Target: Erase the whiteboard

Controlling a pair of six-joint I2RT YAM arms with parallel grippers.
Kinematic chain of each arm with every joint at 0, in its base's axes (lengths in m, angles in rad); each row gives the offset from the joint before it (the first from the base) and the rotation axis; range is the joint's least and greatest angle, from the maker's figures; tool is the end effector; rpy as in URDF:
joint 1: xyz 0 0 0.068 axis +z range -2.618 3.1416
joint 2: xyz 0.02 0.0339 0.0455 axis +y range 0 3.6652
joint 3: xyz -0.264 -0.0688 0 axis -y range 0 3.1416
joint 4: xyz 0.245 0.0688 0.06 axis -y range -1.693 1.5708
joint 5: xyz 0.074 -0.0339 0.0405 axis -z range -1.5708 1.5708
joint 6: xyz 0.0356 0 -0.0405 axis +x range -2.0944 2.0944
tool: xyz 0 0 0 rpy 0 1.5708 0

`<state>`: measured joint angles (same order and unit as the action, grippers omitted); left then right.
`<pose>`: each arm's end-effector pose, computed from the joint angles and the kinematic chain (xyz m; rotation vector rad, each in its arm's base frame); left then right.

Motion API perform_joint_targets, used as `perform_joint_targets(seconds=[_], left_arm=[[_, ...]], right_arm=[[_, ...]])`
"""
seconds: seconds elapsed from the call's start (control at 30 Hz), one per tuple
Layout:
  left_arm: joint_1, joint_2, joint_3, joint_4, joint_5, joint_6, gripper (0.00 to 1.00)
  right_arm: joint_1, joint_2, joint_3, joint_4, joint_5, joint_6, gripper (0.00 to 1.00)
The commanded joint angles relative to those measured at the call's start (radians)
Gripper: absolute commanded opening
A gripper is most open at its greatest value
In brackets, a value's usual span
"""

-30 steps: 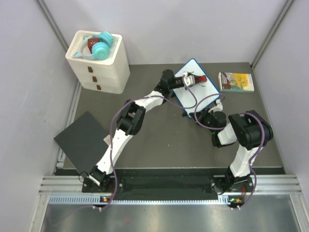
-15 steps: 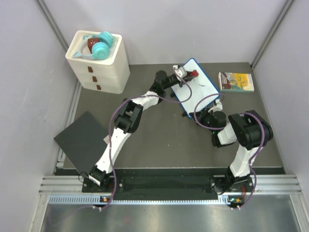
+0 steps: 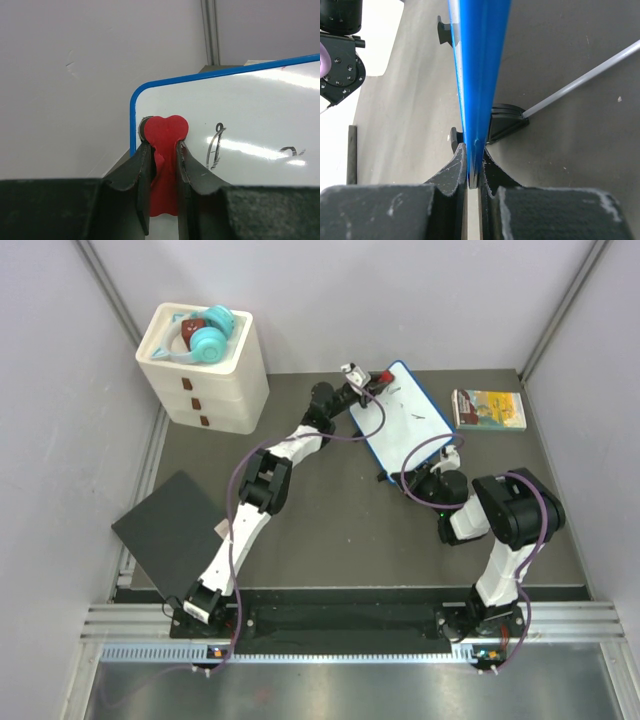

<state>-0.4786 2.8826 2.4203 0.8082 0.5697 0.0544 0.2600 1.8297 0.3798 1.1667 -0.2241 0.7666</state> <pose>0.5407 -0.3021 0.1608 0.8073 1.0372 -0.7108 0.2696 0.0799 0.1023 0.3280 1.9219 0.9064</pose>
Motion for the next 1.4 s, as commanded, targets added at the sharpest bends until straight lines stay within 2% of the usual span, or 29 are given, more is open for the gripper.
perform_joint_targets(seconds=[0.0,0.2,0.27,0.4,0.57,0.67,0.8,0.9,1.03,1.07,1.2,1.37], left_arm=[[-0.023,-0.003,0.014,-0.138,0.171,0.001,0.00],[-0.029,-0.052,0.002,-0.306,0.413,0.120,0.00],[-0.029,-0.054,0.002,-0.307,0.482,0.119,0.00],[-0.031,-0.046,0.005,-0.206,0.577,0.009,0.00],[-0.080,-0.072,-0.021,-0.208,0.696,0.048,0.04],[-0.124,-0.077,-0.017,-0.181,0.740,0.056,0.00],[-0.181,-0.082,-0.018,-0.121,0.687,0.038,0.00],[-0.219,-0.088,-0.018,-0.104,0.587,0.068,0.00],[-0.261,-0.094,-0.017,-0.089,0.405,0.143,0.00],[-0.268,-0.089,-0.013,-0.089,0.319,0.159,0.00],[-0.265,-0.086,-0.021,-0.158,0.136,0.277,0.00],[-0.209,-0.106,-0.125,-0.124,0.052,0.266,0.00]], right_arm=[[0.053,0.079,-0.062,-0.352,-0.109,-0.096,0.00],[0.054,0.075,-0.065,-0.349,-0.109,-0.096,0.00],[0.054,0.074,-0.065,-0.349,-0.110,-0.099,0.00],[0.058,0.072,-0.065,-0.349,-0.107,-0.101,0.00],[0.061,0.074,-0.064,-0.351,-0.106,-0.104,0.00],[0.061,0.074,-0.064,-0.351,-0.106,-0.105,0.00],[0.064,0.071,-0.067,-0.351,-0.104,-0.105,0.00],[0.064,0.069,-0.067,-0.351,-0.104,-0.107,0.00],[0.065,0.071,-0.067,-0.348,-0.104,-0.112,0.00],[0.067,0.071,-0.067,-0.349,-0.106,-0.110,0.00],[0.067,0.066,-0.068,-0.346,-0.107,-0.113,0.00],[0.070,0.065,-0.068,-0.348,-0.107,-0.118,0.00]])
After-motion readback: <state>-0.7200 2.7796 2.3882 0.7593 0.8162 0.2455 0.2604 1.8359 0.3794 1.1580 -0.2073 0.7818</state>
